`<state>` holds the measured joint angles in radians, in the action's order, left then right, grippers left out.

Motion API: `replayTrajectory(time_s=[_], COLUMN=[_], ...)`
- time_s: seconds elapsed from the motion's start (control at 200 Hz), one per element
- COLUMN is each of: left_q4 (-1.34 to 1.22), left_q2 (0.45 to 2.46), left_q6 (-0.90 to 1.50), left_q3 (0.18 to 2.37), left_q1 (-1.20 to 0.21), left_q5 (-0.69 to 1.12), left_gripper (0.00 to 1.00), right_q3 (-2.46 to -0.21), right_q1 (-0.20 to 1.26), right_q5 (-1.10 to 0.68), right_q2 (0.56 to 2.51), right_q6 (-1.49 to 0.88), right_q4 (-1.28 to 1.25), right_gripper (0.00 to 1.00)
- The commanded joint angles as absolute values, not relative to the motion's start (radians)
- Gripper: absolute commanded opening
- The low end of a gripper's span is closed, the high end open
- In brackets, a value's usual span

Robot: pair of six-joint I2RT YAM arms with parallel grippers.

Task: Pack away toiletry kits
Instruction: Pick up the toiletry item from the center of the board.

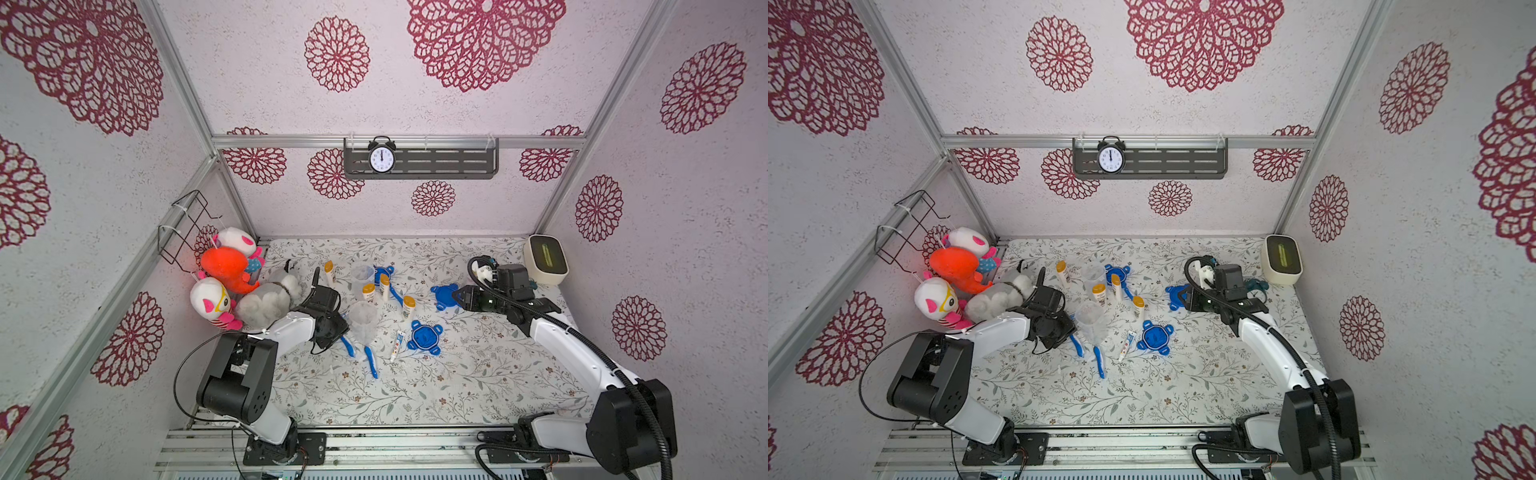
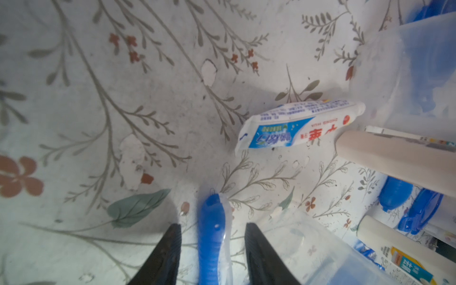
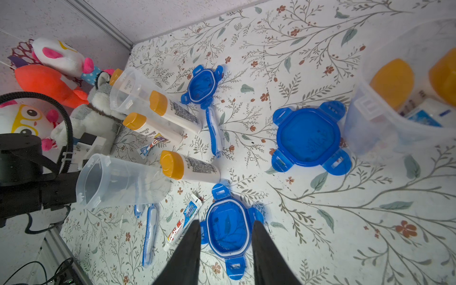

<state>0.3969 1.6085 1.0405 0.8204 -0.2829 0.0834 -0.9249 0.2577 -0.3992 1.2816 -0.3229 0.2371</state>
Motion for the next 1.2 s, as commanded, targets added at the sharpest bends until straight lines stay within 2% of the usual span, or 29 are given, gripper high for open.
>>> replayTrajectory(time_s=[0.0, 0.345, 0.871, 1.196], left_q4=[0.431, 0.474, 0.503, 0.412], left_q2=[1.634, 1.681, 1.618, 1.419], left_q6=[1.028, 1.01, 0.997, 0.993], left_q3=[0.836, 0.853, 0.79, 0.693], left_q1=[-0.277, -0.276, -0.246, -0.209], left_q5=[0.074, 0.088, 0.101, 0.064], left_gripper=[0.46, 0.36, 0.22, 0.14], right_q3=[-0.927, -0.905, -0.88, -0.873], right_q1=[0.253, 0.237, 0.202, 0.202], right_q5=[-0.397, -0.378, -0.366, -0.444], right_q2=[1.223, 1.18, 1.161, 1.197], right_q6=[-0.309, -0.306, -0.314, -0.352], right_q4=[0.227, 0.222, 0.203, 0.135], right_gripper=[0.36, 0.36, 0.34, 0.34])
